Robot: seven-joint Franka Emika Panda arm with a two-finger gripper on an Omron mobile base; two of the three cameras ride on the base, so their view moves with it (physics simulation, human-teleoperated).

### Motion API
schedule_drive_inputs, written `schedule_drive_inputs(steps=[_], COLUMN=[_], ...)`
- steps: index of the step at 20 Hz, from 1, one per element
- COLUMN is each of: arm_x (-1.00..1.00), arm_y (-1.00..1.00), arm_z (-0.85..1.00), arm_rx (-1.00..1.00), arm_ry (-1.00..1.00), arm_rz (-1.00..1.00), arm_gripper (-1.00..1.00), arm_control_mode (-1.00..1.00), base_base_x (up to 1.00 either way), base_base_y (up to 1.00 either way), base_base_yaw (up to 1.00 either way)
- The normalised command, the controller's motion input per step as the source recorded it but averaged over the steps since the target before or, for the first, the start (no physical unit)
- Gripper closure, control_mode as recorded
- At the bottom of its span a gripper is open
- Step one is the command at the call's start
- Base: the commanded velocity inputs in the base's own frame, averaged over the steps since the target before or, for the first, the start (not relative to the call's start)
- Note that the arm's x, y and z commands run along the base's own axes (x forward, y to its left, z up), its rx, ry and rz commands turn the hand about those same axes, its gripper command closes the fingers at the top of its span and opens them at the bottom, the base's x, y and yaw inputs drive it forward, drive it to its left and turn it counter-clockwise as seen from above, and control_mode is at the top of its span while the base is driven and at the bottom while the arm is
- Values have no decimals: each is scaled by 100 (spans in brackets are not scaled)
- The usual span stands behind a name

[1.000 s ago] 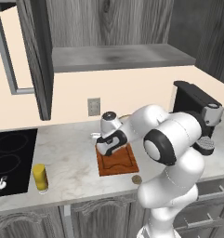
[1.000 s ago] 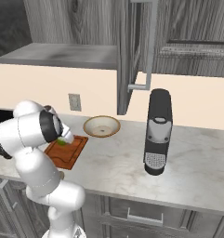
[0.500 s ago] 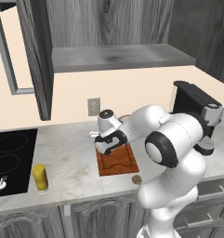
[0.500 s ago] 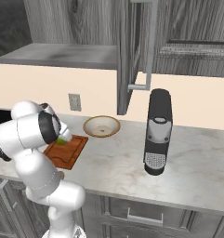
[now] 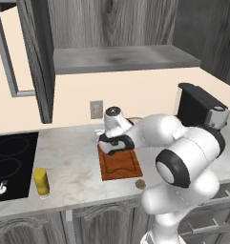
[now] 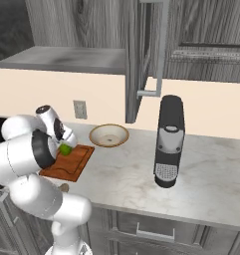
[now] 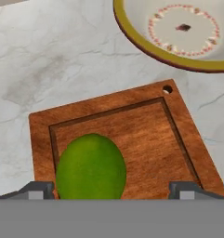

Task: Open the cabinet. Place the bowl and condiment on the counter. Then place the lime and garlic on the cutting board.

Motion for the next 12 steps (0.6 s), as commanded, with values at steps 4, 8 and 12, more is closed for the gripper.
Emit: schedule_drive_inputs(steps=[4, 8, 12], arm_x=[-29, -46, -65], arm_y=[-45, -35, -21], arm_z=[49, 42, 51], arm_rx=[0, 1, 0], arm_ry=[0, 8, 8], arm_rz=[-8, -6, 0], arm_gripper=[-100, -100, -100], arm_control_mode=[-100, -100, -100], base_base_x=[0, 0, 0], base_base_y=[0, 0, 0], base_base_yaw=[0, 0, 0])
